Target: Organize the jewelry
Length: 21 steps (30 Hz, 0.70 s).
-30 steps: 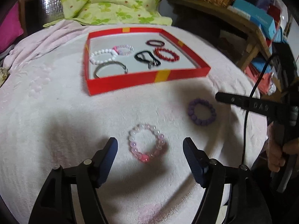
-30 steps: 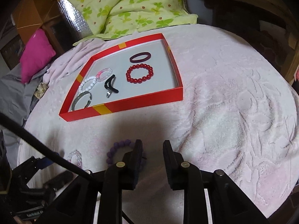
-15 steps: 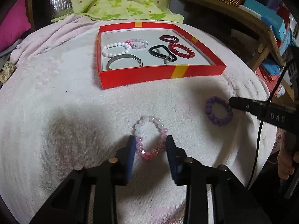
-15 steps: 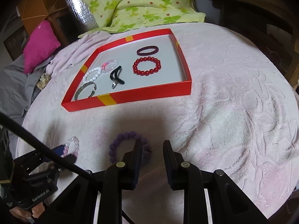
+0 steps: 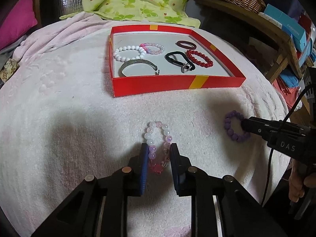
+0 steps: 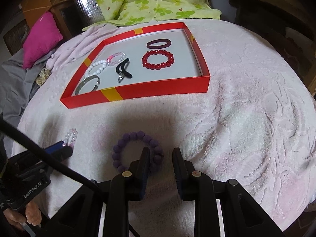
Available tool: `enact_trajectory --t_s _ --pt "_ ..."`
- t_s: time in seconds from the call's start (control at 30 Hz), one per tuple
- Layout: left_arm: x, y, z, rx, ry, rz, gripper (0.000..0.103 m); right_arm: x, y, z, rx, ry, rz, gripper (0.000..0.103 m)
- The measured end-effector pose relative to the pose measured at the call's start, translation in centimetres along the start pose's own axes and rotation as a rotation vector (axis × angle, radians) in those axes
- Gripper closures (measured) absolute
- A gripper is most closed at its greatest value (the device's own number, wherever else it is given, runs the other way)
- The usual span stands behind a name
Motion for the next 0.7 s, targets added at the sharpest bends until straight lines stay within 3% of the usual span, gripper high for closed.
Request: enact_trajectory --t_s 0.17,0.37,0.57,0.7 --pt "0.1 -0.4 0.1 -0.007 -0.001 0.008 0.071 -0.2 0.5 0.1 0.049 -0.014 0.032 0.077" --pt "0.2 -0.6 0.3 -0.028 -0.014 -0.004 0.071 -0.4 1.1 0.1 0.094 -0.024 0.051 0.084" --pt "0.1 -0.5 0.1 -0.028 -0.025 -0.011 0.094 -0.5 1.1 0.0 0.105 -0.025 0.062 0.085" --pt "0.3 -0.4 -0.1 -0.018 -0.031 -0.006 0.094 -0.5 1.0 0.0 0.101 -0.029 0.06 0.087"
Point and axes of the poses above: each gripper's, at about its wrist camera, not at the fingertips, and x roughly against the way its jaws point, y to its left, z to its underside, the point moved 9 cm from there along -x, roughly the way its jaws point, and after that the axes turned 10 degrees about -z, right-handed, at the moved point
